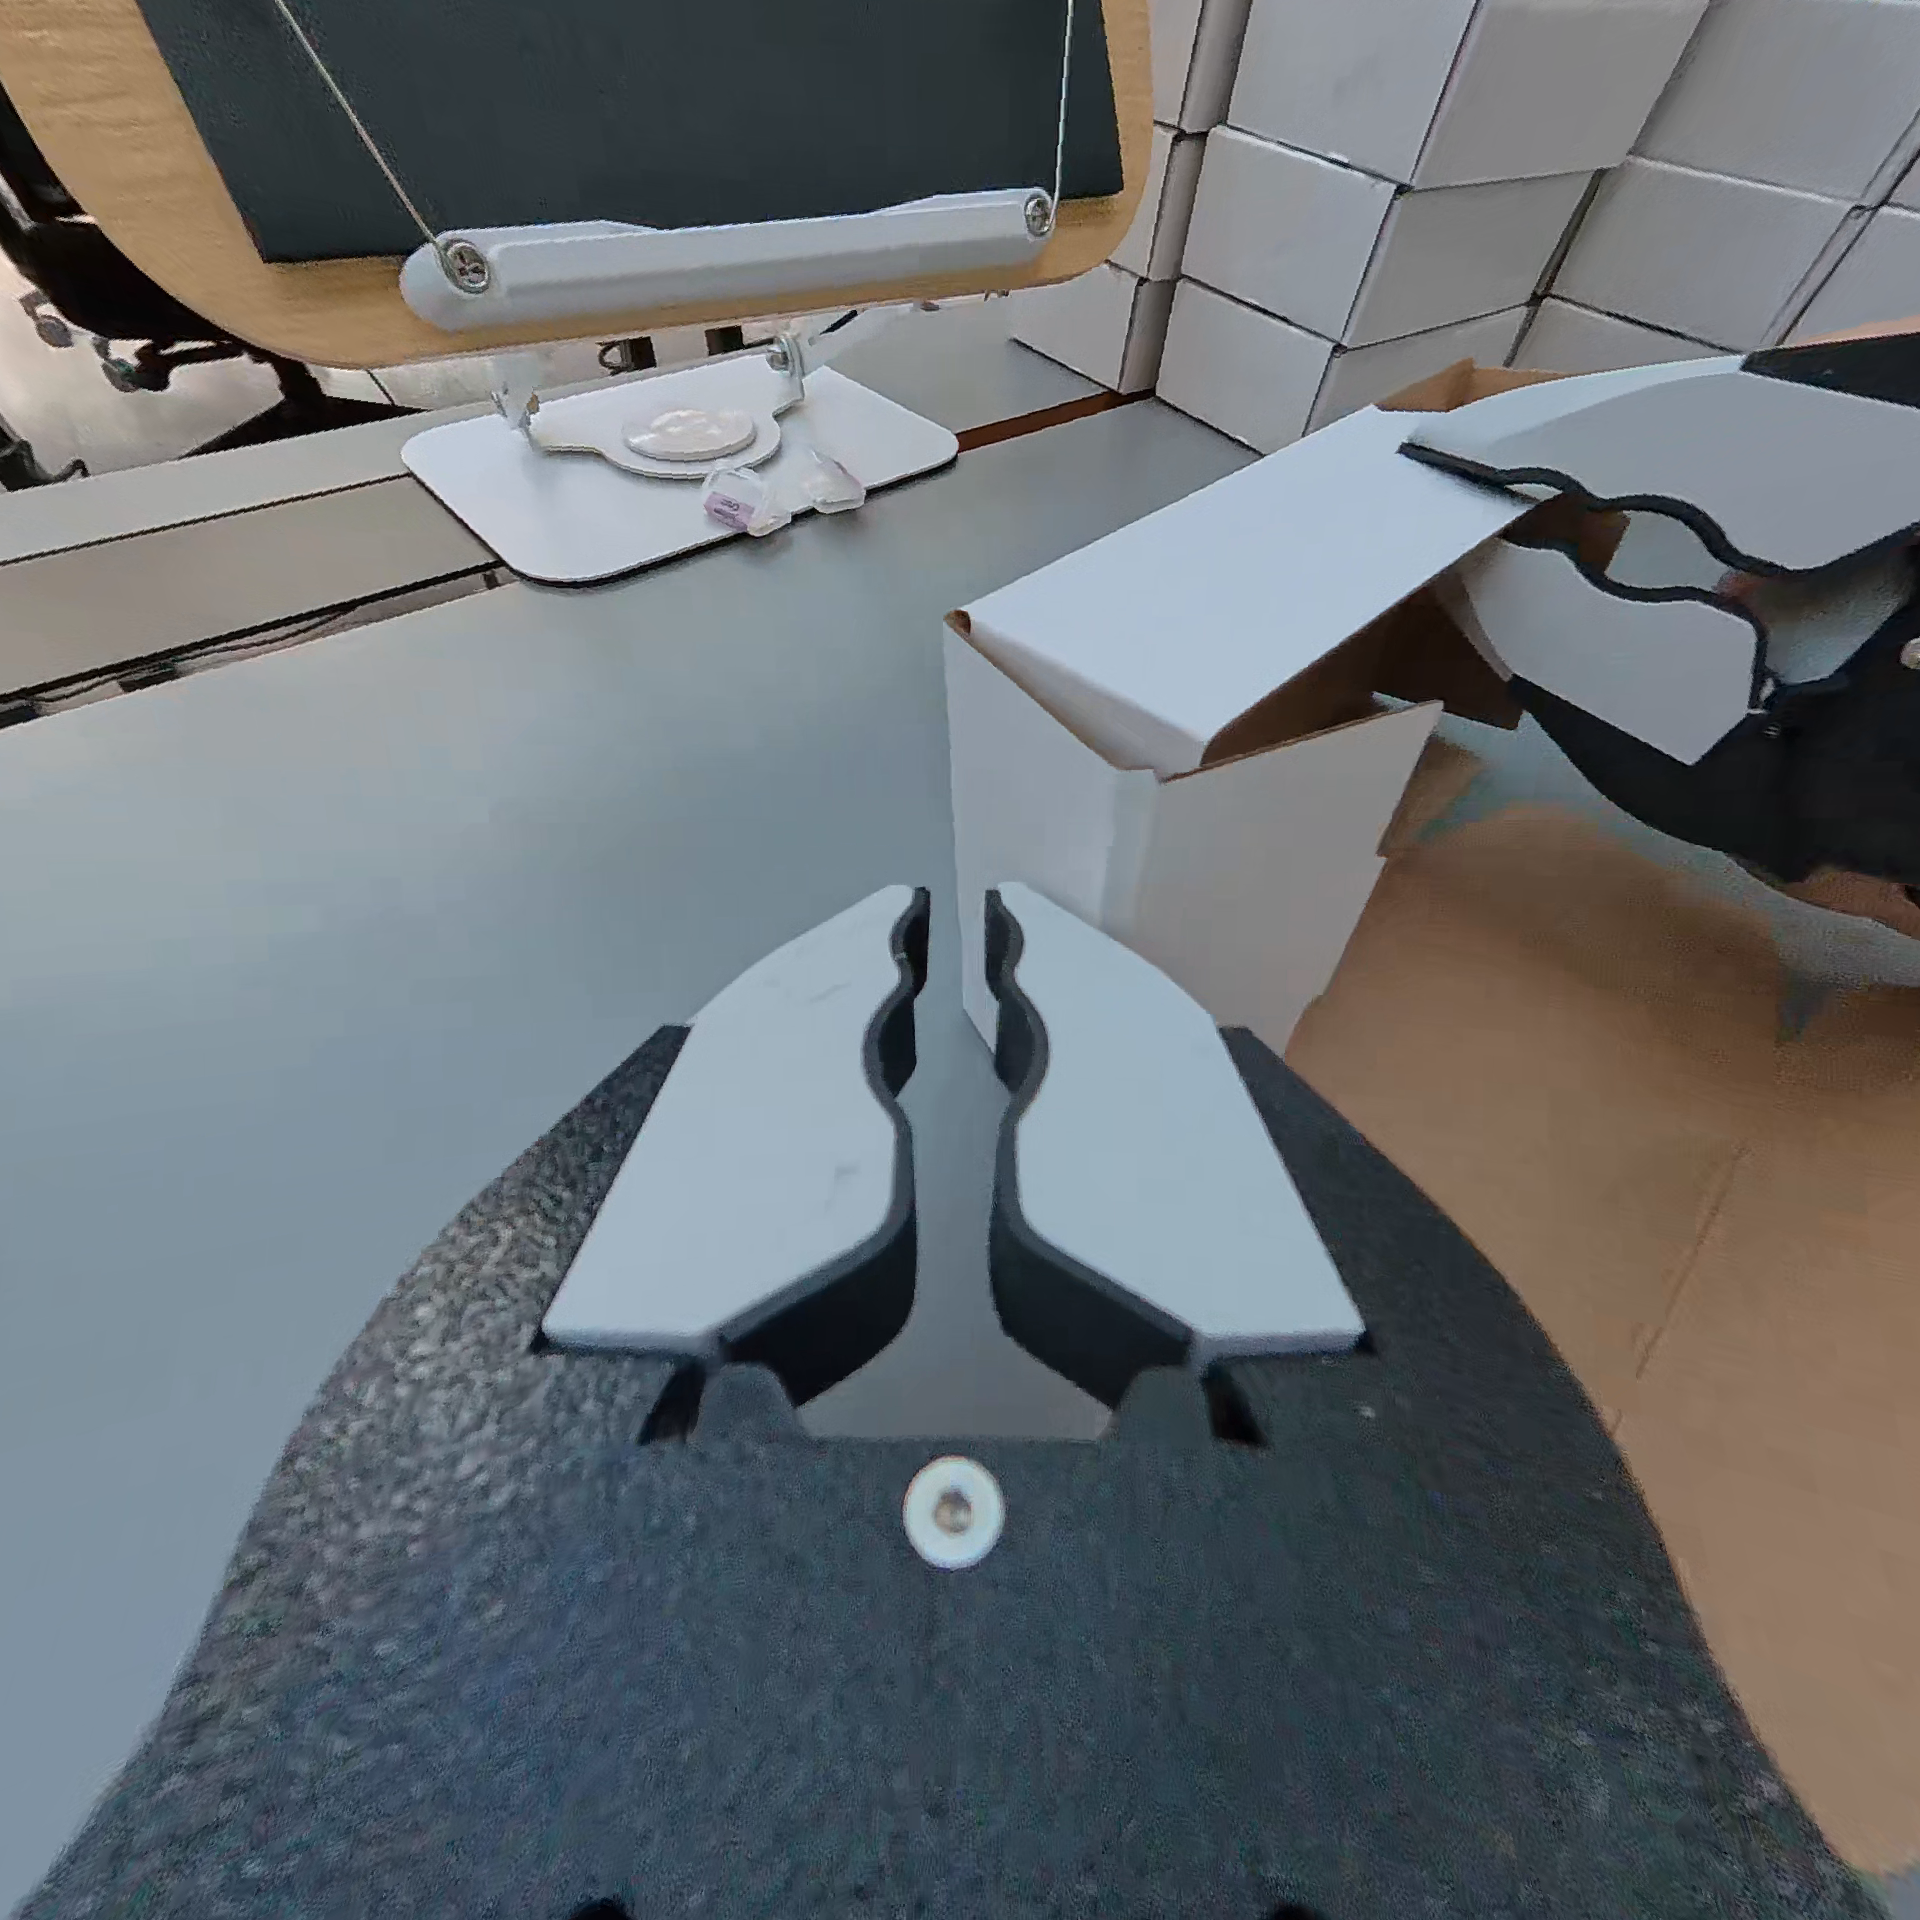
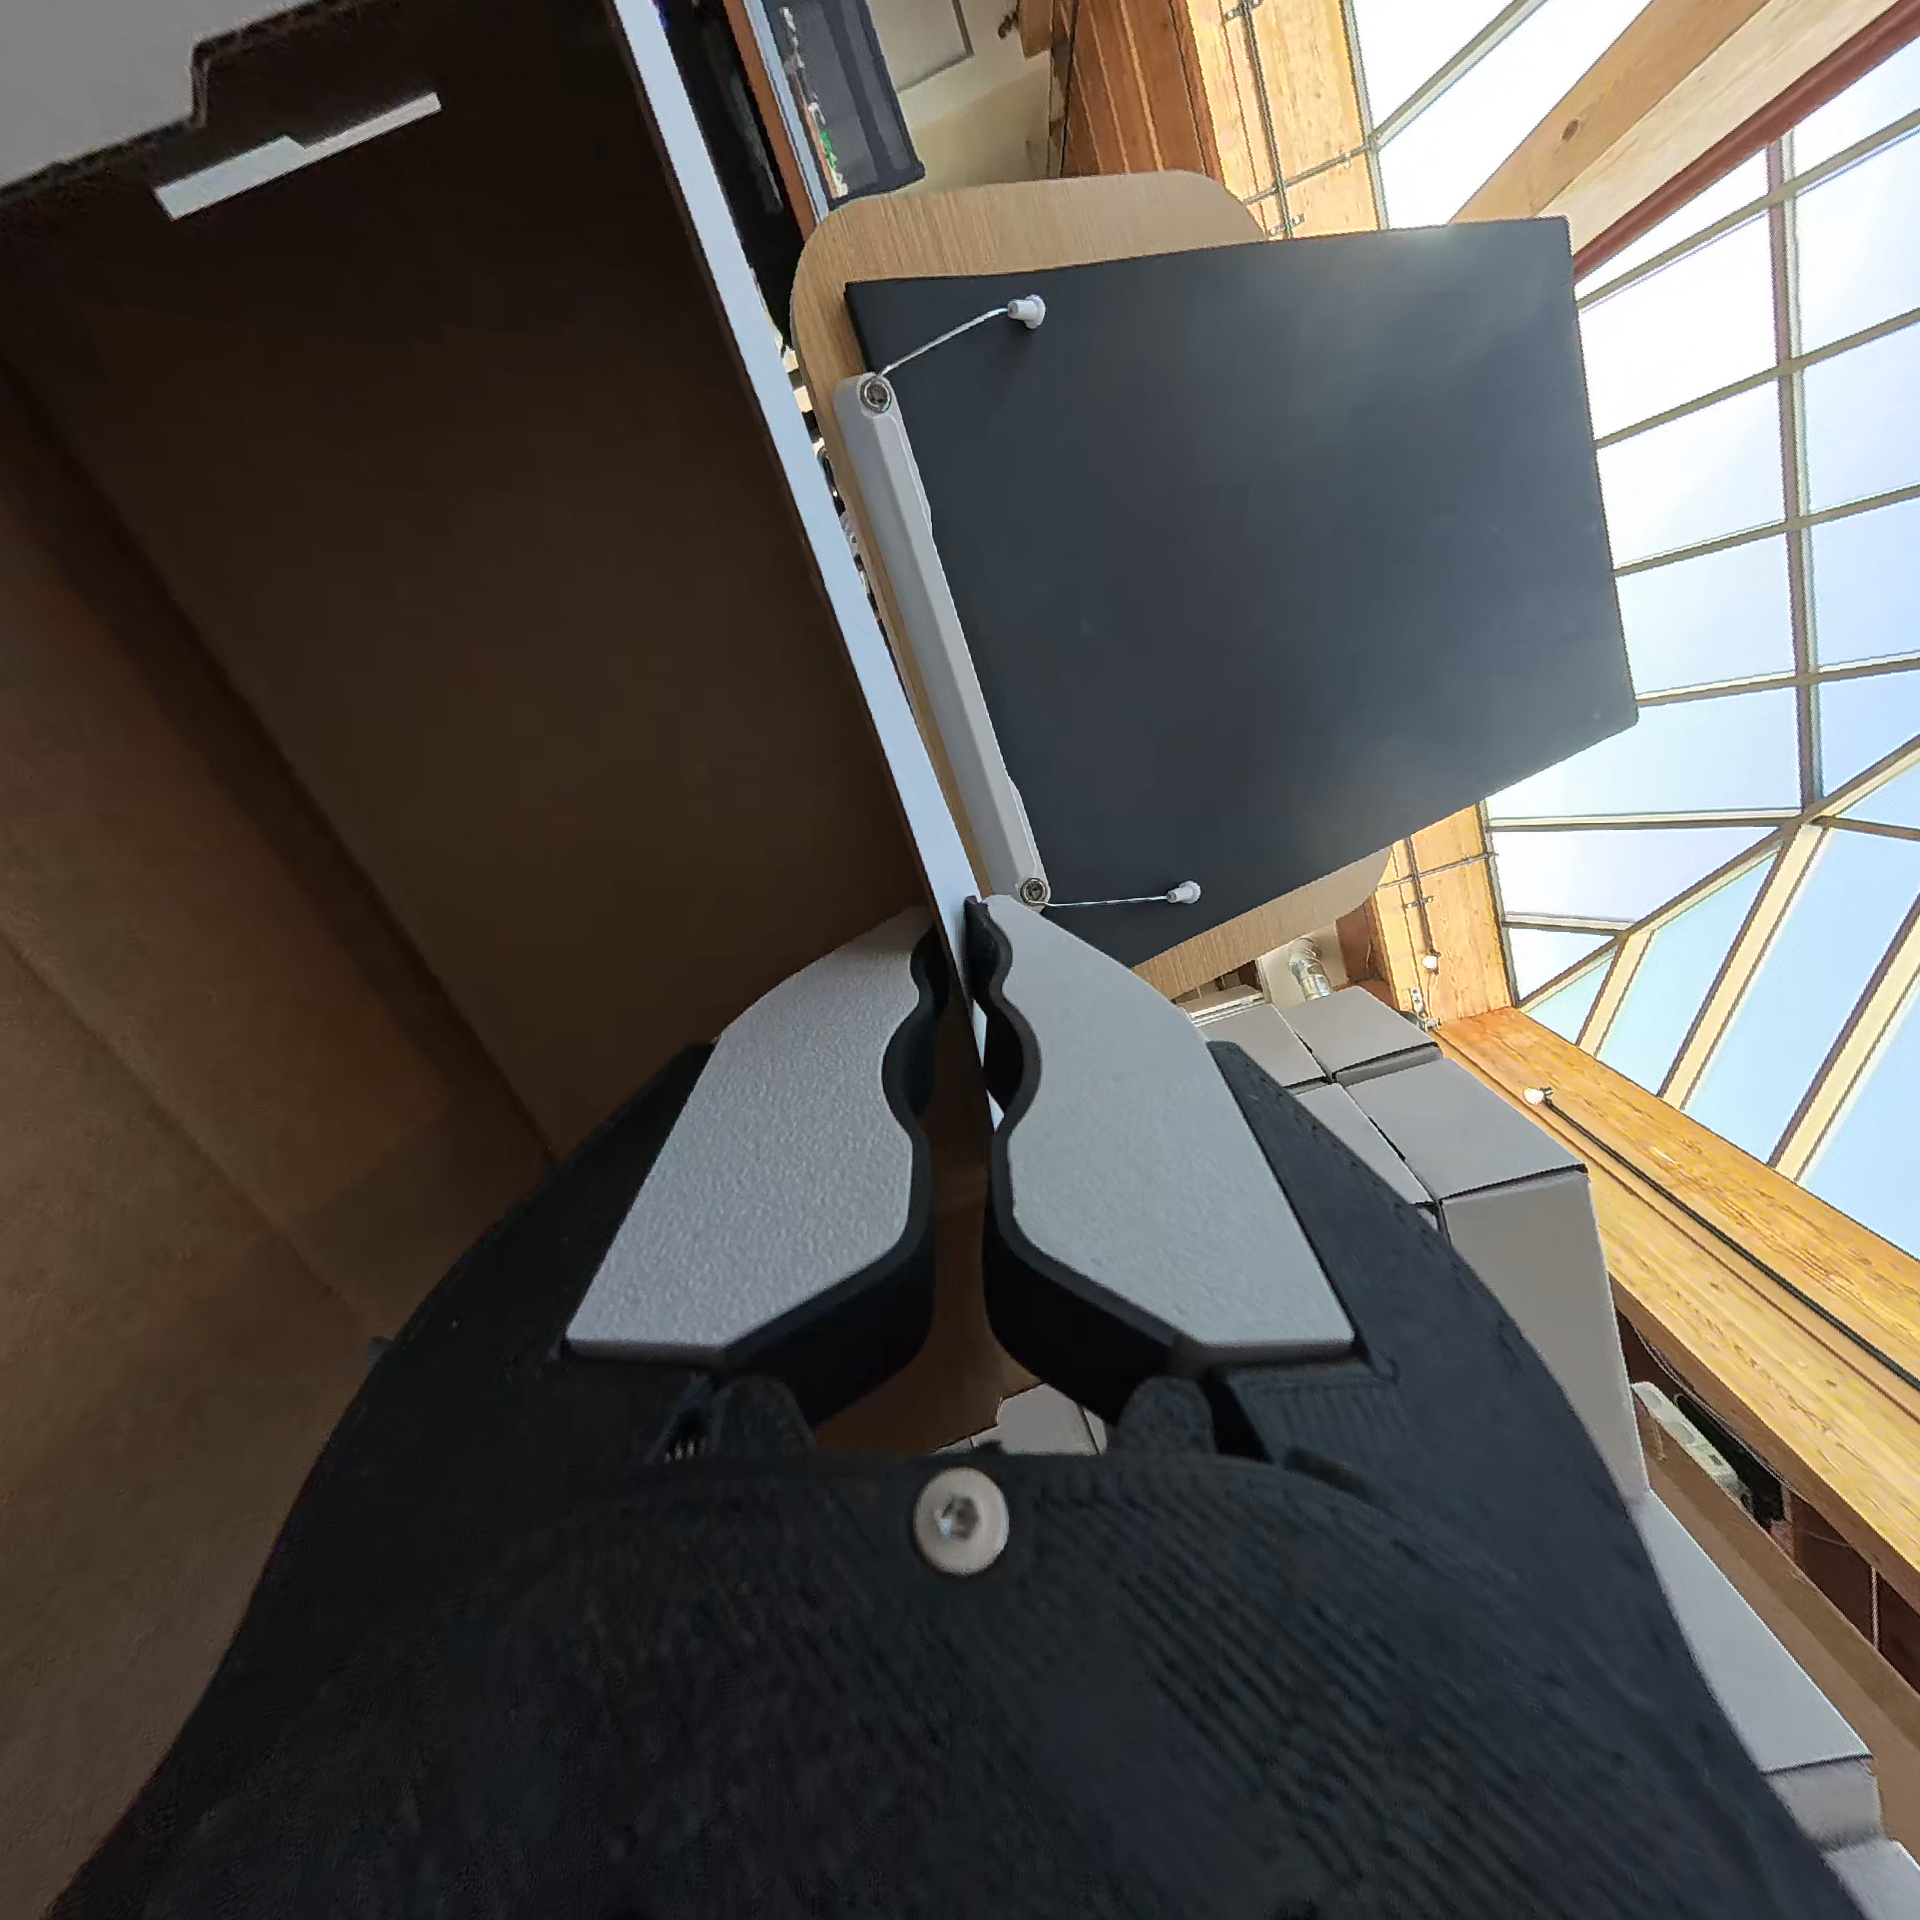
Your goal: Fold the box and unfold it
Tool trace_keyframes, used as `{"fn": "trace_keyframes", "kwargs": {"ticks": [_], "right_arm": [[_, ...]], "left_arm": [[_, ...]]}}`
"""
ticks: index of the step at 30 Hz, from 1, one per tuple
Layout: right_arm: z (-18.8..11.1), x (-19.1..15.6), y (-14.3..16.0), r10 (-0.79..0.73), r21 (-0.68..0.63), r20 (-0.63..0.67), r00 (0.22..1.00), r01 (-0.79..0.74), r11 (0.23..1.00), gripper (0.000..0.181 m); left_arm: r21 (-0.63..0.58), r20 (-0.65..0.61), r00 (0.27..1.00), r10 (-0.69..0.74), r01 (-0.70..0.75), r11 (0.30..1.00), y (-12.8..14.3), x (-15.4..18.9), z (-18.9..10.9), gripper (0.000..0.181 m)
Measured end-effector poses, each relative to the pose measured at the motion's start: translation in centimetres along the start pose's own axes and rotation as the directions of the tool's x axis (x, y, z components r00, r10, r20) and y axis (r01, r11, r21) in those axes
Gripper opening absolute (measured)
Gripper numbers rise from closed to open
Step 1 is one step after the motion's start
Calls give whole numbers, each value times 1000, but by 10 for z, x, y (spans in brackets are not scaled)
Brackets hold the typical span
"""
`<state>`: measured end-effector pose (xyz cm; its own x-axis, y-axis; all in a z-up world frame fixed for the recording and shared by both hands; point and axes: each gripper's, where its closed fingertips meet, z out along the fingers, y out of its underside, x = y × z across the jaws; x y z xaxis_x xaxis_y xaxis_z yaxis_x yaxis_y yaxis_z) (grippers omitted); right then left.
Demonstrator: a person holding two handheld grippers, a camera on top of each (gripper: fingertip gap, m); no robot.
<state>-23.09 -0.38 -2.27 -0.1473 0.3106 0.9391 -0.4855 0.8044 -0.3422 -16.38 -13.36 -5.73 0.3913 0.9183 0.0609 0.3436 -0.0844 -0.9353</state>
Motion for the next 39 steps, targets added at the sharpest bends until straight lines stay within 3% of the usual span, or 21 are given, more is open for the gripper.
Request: {"fn": "trace_keyframes", "kwargs": {"ticks": [4,9,16,19,21,28,32,36,39], "right_arm": [[0,0,0,30,12,14,999,-31,999,4],[-1,0,0,45,24,22,999,-45,999,4],[-1,0,0,52,29,29,998,-53,998,4],[-2,0,0,54,36,29,998,-55,998,4],[-3,-1,0,60,43,31,998,-61,997,5],[-9,0,-1,63,62,50,997,-66,996,5],[-10,0,-2,110,77,85,990,-116,990,7],[-10,1,-3,85,82,93,992,-92,992,6],[-8,1,-2,59,73,96,994,-66,995,6]], "left_arm": [[13,-142,990,-6,8,1000,2,8,-6,12],[27,-218,973,76,-72,997,2,17,-8,8],[59,-347,936,57,-39,997,1,27,-20,8],[50,-387,919,70,-55,997,3,33,-24,30],[55,-352,932,87,-73,996,3,30,-21,20],[49,-241,925,294,-291,956,5,41,-13,20],[-11,-98,910,402,-405,914,4,43,-4,20],[-88,71,923,378,-372,924,2,24,11,23],[-107,90,937,339,-329,938,0,19,22,32]]}}
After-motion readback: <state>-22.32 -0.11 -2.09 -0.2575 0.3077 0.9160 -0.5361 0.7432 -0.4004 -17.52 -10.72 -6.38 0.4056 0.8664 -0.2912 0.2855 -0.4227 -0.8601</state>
